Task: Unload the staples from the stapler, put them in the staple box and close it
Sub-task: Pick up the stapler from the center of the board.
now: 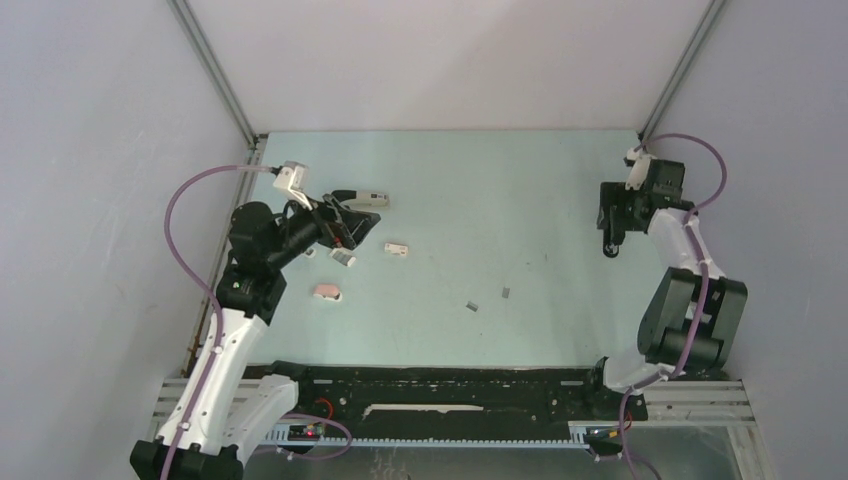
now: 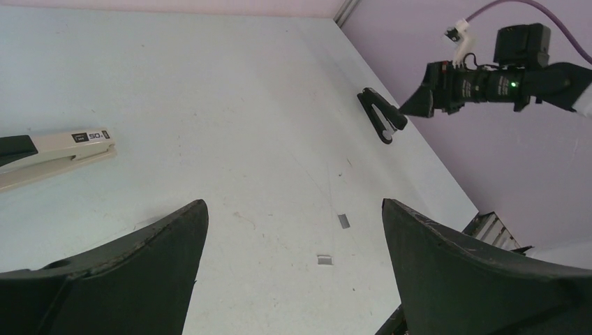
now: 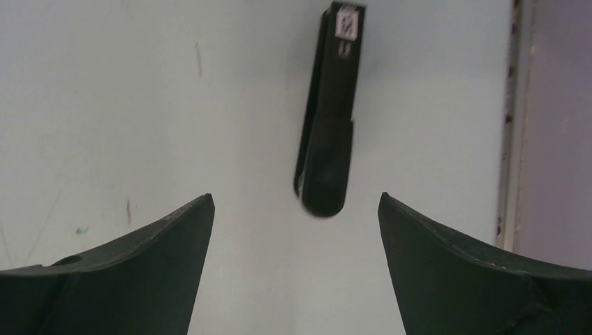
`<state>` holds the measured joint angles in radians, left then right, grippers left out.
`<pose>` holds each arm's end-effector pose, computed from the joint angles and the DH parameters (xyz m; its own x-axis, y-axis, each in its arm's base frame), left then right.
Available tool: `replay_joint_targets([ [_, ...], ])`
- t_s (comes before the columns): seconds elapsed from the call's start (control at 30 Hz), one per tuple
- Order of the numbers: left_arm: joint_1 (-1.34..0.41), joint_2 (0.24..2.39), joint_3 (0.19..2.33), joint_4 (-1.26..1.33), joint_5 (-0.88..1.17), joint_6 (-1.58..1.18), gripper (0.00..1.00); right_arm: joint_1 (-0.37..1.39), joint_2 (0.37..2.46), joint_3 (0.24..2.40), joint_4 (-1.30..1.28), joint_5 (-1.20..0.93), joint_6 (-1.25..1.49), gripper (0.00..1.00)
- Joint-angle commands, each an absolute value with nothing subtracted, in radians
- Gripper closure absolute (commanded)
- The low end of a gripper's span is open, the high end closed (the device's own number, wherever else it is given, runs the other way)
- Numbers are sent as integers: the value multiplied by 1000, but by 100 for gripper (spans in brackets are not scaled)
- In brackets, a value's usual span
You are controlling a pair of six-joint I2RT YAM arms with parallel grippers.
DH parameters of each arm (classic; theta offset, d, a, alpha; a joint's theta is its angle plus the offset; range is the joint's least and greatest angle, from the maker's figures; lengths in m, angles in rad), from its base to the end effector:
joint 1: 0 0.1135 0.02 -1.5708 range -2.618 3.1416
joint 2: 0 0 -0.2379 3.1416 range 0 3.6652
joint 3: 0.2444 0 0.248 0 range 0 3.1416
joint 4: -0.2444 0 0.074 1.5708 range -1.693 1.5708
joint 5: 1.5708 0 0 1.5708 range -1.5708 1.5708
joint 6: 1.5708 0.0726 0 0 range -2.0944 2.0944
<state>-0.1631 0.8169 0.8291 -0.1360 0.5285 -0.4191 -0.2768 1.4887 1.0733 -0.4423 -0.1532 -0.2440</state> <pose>0.2237 -0.0739 0.3330 -0.3693 -0.2954 -0.8811 0.5295 0.7123 -0.4607 0.3303 -0.0823 0.1982 -0.7480 -0.0357 -0.6627 -0.0069 0.9989 -0.0460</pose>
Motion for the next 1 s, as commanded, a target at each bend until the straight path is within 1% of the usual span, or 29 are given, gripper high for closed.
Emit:
replay_joint_targets([
  [0.0, -156, 790, 815, -96, 542, -428, 0, -282, 1586, 1187, -433, -64, -205, 6],
  [0.07, -157, 793, 815, -95, 544, -429, 0, -298, 1626, 1218, -442, -68, -204, 8],
  [0.27, -155, 793, 814, -96, 543, -425, 0, -322, 1738, 1316, -529, -139, -201, 24],
  [0.33, -154, 794, 815, -96, 544, -426, 0, -314, 1758, 1321, -539, -137, -206, 25],
  [0.43, -149, 796, 815, -96, 544, -427, 0, -311, 1778, 1330, -543, -122, -209, 30],
  [0.5, -149, 796, 815, -96, 546, -427, 0, -313, 1797, 1337, -547, -112, -211, 30],
  [0.9, -144, 793, 815, -94, 548, -428, 0, -315, 1839, 1345, -568, -118, -221, 52],
  [0.97, -143, 793, 814, -95, 548, -428, 0, -314, 1842, 1345, -570, -119, -221, 53],
])
